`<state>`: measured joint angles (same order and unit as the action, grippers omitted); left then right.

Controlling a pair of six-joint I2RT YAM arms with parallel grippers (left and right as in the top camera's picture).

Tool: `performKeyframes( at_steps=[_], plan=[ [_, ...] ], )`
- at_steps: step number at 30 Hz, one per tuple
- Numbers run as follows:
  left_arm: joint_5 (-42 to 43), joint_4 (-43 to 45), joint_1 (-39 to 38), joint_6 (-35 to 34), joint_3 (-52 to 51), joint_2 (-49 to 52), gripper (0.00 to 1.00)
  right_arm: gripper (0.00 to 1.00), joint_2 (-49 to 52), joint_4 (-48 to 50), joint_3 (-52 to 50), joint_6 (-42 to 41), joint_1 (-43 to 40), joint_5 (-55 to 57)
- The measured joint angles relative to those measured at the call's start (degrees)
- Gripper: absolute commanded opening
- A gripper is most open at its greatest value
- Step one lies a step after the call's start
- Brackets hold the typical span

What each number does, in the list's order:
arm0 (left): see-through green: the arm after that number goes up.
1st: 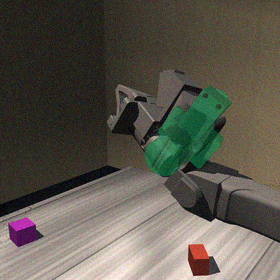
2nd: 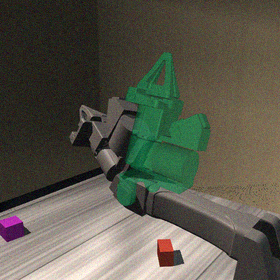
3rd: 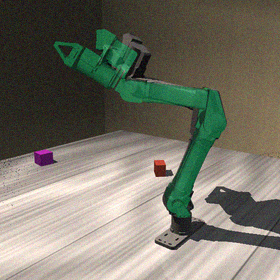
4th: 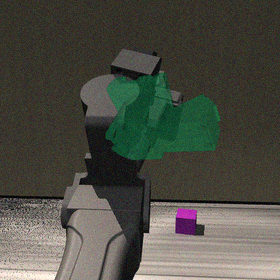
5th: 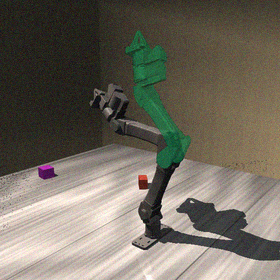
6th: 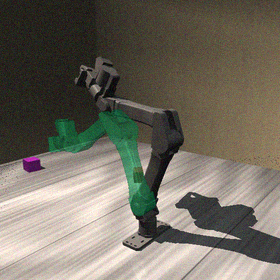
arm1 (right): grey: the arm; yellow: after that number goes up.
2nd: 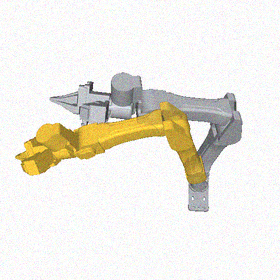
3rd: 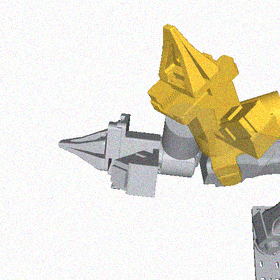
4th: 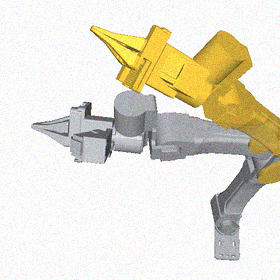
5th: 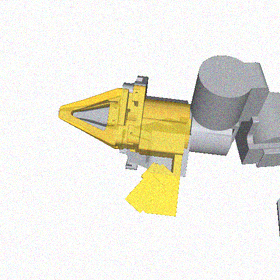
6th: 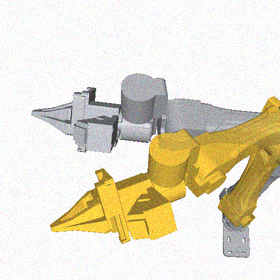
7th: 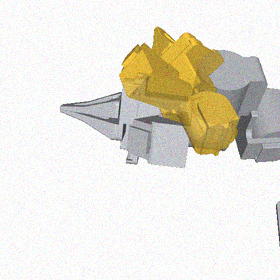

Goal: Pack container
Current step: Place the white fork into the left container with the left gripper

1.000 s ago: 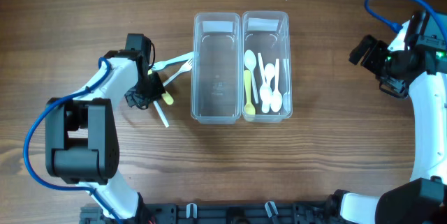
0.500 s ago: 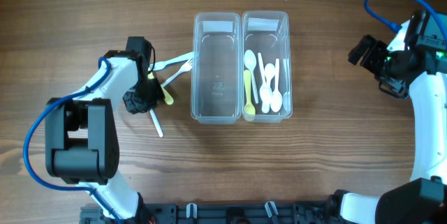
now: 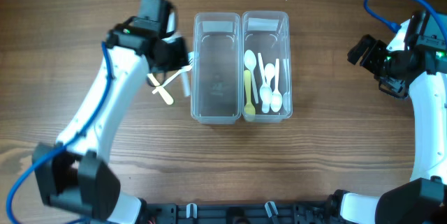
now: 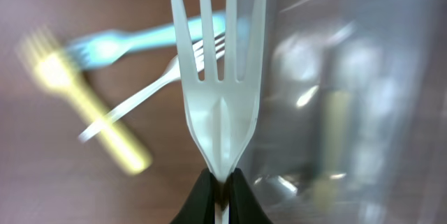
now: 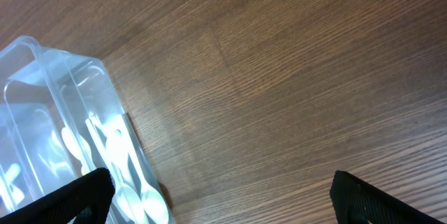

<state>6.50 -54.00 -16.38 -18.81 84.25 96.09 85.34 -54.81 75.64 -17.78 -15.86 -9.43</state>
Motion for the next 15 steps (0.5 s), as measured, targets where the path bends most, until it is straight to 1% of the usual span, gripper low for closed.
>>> performKeyframes(
  at_steps=[2,5,9,10,12,13,14,15],
  plan=[
    [0.0,2.6,-3.6,0.6,0.4,-1.4,0.04,1.0,0.0,0.0,0.0,0.0,0.0,0.0],
    [-0.2,6.1,-8.6,2.0,0.4,-0.9,0.04,1.0,0.0,0.0,0.0,0.0,0.0,0.0],
    [-0.9,9.6,-14.1,4.3,0.4,3.3,0.04,1.0,0.0,0.0,0.0,0.0,0.0,0.0],
    [-1.3,9.8,-14.9,4.7,0.4,4.4,0.06,1.0,0.0,0.0,0.0,0.0,0.0,0.0],
    [-2.1,9.9,-16.4,5.3,0.4,7.1,0.16,1.0,0.0,0.0,0.0,0.0,0.0,0.0],
    [-2.4,9.9,-16.9,5.3,0.4,8.6,0.23,1.0,0.0,0.1,0.0,0.0,0.0,0.0],
    [-2.6,9.9,-17.0,5.4,0.3,9.8,0.33,1.0,0.0,0.1,0.0,0.0,0.0,0.0],
    [-2.8,9.9,-17.0,5.5,0.2,10.6,0.38,1.0,0.0,0.1,0.0,0.0,0.0,0.0]
  ],
)
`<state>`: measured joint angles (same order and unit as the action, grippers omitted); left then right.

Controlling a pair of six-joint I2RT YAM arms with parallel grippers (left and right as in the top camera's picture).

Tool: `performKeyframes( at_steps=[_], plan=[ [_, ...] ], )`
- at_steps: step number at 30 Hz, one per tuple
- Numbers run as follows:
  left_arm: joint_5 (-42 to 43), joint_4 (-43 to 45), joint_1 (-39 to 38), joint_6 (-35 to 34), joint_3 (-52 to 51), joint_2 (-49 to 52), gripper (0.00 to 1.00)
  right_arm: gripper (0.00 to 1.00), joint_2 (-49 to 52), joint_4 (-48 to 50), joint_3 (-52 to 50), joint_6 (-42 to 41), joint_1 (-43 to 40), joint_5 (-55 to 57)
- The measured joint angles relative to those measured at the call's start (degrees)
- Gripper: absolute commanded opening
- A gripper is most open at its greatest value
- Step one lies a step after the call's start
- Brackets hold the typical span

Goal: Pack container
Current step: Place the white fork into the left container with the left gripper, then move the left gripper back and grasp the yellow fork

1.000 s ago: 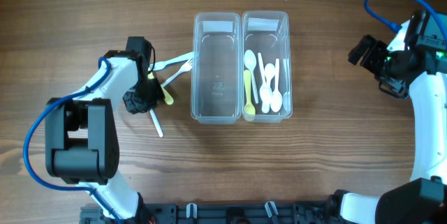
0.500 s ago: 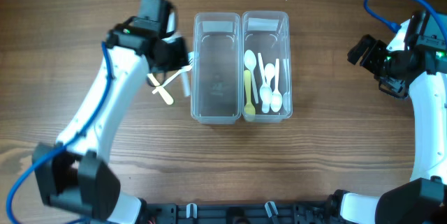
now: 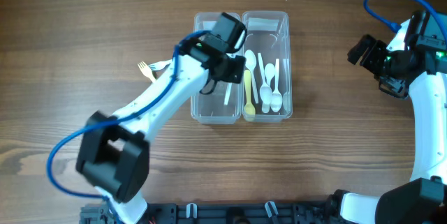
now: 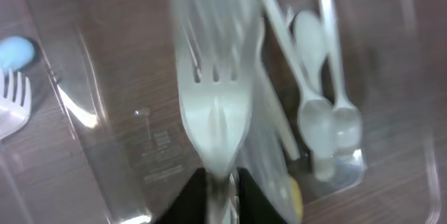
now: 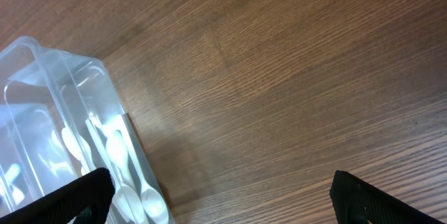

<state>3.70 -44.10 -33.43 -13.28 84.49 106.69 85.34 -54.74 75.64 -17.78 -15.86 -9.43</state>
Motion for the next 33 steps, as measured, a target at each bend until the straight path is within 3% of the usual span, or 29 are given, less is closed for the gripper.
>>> performKeyframes(
  at_steps=[3,4,5,6,12,20,24,30,33],
  plan=[
    [-0.7,-0.4,0.4,-0.8,0.0,0.7,0.44,1.0,0.0,0.0,0.0,0.0,0.0,0.0],
    [-0.8,-0.7,0.6,-0.8,0.1,0.5,0.5,1.0,0.0,0.1,0.0,0.0,0.0,0.0],
    [-0.9,-1.2,0.9,-0.8,0.3,0.2,0.66,1.0,0.0,0.1,0.0,0.0,0.0,0.0],
    [-0.9,-2.2,1.3,-1.0,0.9,-0.3,0.72,1.0,0.0,0.1,0.0,0.0,0.0,0.0],
    [-1.1,-5.1,6.1,-0.9,3.1,-7.0,0.81,1.0,0.0,0.1,0.0,0.0,0.0,0.0],
    [-5.8,-10.8,18.6,-4.0,3.4,-7.7,0.78,1.0,0.0,0.1,0.0,0.0,0.0,0.0],
    [-6.4,-10.8,24.3,-8.7,0.2,-4.7,0.71,1.0,0.0,0.1,0.0,0.0,0.0,0.0],
    [-4.0,-9.7,27.1,-11.5,-3.8,0.9,0.57,1.0,0.0,0.1,0.0,0.0,0.0,0.0],
    [-3.4,-8.3,27.3,-12.0,-4.8,3.2,0.56,1.0,0.0,0.0,0.0,0.0,0.0,0.0]
  ],
)
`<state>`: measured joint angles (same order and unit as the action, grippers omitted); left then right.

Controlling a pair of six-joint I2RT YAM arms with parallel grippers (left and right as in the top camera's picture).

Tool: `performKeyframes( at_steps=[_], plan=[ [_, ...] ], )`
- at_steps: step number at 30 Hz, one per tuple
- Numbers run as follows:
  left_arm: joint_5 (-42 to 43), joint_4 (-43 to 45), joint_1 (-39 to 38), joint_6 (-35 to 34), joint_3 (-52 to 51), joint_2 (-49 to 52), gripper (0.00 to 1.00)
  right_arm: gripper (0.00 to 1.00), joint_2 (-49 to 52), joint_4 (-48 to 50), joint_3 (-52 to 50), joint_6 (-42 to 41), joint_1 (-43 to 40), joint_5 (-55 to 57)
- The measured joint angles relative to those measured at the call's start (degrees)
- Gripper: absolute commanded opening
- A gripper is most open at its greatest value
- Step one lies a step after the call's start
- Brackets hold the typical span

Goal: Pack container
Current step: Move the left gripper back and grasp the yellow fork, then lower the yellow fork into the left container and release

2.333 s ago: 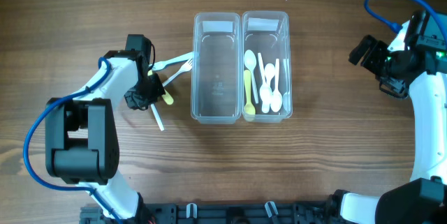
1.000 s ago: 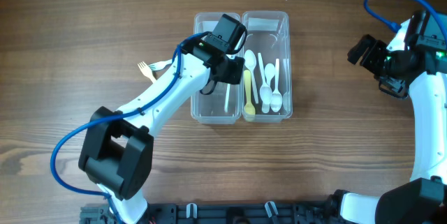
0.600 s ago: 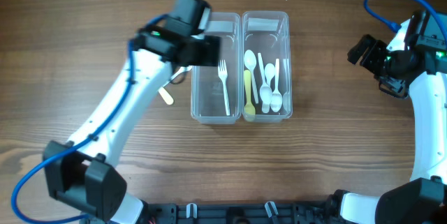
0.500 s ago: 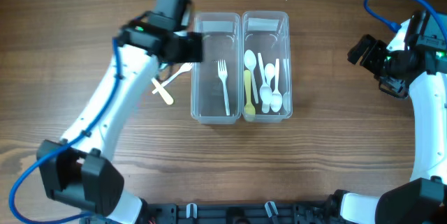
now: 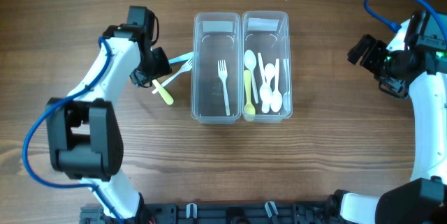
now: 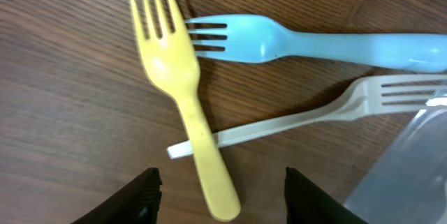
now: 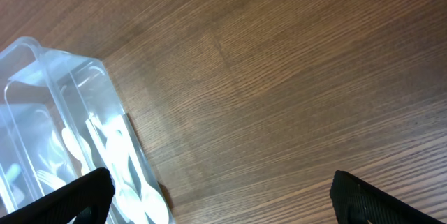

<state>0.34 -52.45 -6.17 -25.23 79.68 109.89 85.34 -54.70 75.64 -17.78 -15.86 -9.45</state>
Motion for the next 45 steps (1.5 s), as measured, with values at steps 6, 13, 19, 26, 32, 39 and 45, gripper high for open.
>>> performKeyframes(
  at_steps=[6,13,19,26,32,39,45],
  plan=[
    [0.4,2.4,0.0,-1.7,-1.3,2.1,0.56,1.0,0.0,-0.3,0.0,0.0,0.0,0.0],
    [-0.5,4.6,0.2,-2.6,-5.0,2.8,0.56,1.0,0.0,-0.5,0.0,0.0,0.0,0.0],
    [-2.5,5.6,1.0,-2.6,-6.3,2.8,0.52,1.0,0.0,-1.3,0.0,0.0,0.0,0.0],
    [-5.1,7.1,1.1,-3.3,-7.2,2.8,0.15,1.0,0.0,-1.7,0.0,0.0,0.0,0.0],
    [-5.0,7.3,1.1,-0.1,-7.1,2.4,0.04,1.0,0.0,-2.2,0.0,0.0,0.0,0.0],
    [1.2,1.2,1.5,7.4,-5.1,1.4,0.04,1.0,0.0,-2.3,0.0,0.1,0.0,0.0],
    [11.6,-1.8,1.2,9.6,0.0,-9.7,0.04,1.0,0.0,-2.3,0.0,0.1,0.0,0.0]
  ],
)
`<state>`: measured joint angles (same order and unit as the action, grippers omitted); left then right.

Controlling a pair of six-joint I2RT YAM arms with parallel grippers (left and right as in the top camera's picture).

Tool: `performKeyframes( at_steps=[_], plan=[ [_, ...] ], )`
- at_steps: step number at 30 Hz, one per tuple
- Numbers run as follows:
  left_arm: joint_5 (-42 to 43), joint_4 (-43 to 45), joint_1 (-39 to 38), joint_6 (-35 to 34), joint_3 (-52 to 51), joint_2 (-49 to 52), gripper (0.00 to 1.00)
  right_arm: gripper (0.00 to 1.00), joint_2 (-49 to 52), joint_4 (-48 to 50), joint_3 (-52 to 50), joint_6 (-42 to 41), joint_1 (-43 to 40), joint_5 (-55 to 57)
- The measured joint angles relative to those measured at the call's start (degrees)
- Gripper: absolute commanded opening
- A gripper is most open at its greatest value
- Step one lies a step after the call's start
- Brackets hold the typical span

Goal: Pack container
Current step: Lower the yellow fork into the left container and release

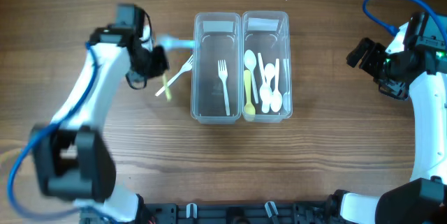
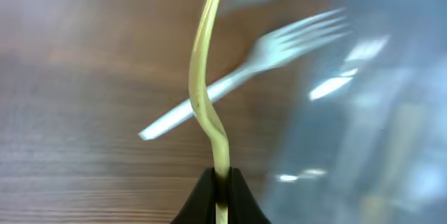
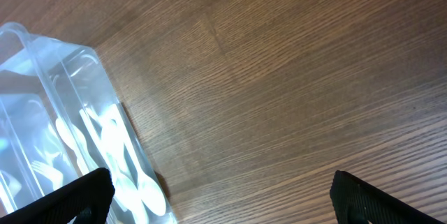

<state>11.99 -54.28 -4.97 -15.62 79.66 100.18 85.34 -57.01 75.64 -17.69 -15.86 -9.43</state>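
Note:
My left gripper (image 2: 221,176) is shut on the handle of a yellow fork (image 2: 204,77), which I see edge-on, lifted above the table. In the overhead view that gripper (image 1: 145,65) hangs left of the two clear bins. A white fork (image 1: 180,72) and a blurred blue fork (image 1: 174,42) lie on the wood under it. The left bin (image 1: 202,105) holds one white fork (image 1: 223,84). In the right bin (image 1: 287,63) are several spoons (image 1: 265,84). My right gripper (image 3: 220,189) stands open and empty, far right of the bins.
The bins stand side by side at the table's middle. My right arm (image 1: 419,77) is at the far right edge with its blue cable. Bare wood surrounds the bins on all sides.
My left gripper was open over the yellow fork lying on the table. Now it is shut on that fork's handle, and the fork is off the wood. The right arm has barely shifted.
My left gripper first held a white fork left of the bins, then held it over the left bin. Later that fork lay in the left bin and the gripper stood open over three forks on the table. Now it holds the yellow one.

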Motion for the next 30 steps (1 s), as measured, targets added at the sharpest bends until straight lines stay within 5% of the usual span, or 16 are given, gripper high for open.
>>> performKeyframes(
  at_steps=[7,13,17,20,24,27,30],
  plan=[
    [5.1,4.0,-8.5,1.7,1.9,-15.1,0.04,1.0,0.0,0.0,0.0,0.0,0.0,0.0],
    [-0.2,5.9,-20.4,3.6,2.1,-14.2,0.04,1.0,0.0,0.0,0.0,0.0,0.0,0.0],
    [-5.7,6.2,-24.7,4.4,2.1,-8.5,0.22,1.0,0.0,0.0,0.0,0.0,0.0,0.0],
    [-8.8,6.6,-25.5,4.5,2.1,-1.5,0.57,1.0,0.0,0.0,0.0,0.0,0.0,0.0],
    [-10.7,6.4,-24.9,4.6,1.9,2.2,0.66,1.0,0.0,0.0,0.0,0.0,0.0,0.0],
    [-12.4,4.7,-23.9,4.6,2.5,1.2,0.85,1.0,0.0,0.0,0.0,0.2,0.0,0.0],
    [-15.3,4.1,-21.4,4.7,3.4,-1.9,0.85,1.0,0.0,0.0,0.0,0.2,0.0,0.0]
  ],
)
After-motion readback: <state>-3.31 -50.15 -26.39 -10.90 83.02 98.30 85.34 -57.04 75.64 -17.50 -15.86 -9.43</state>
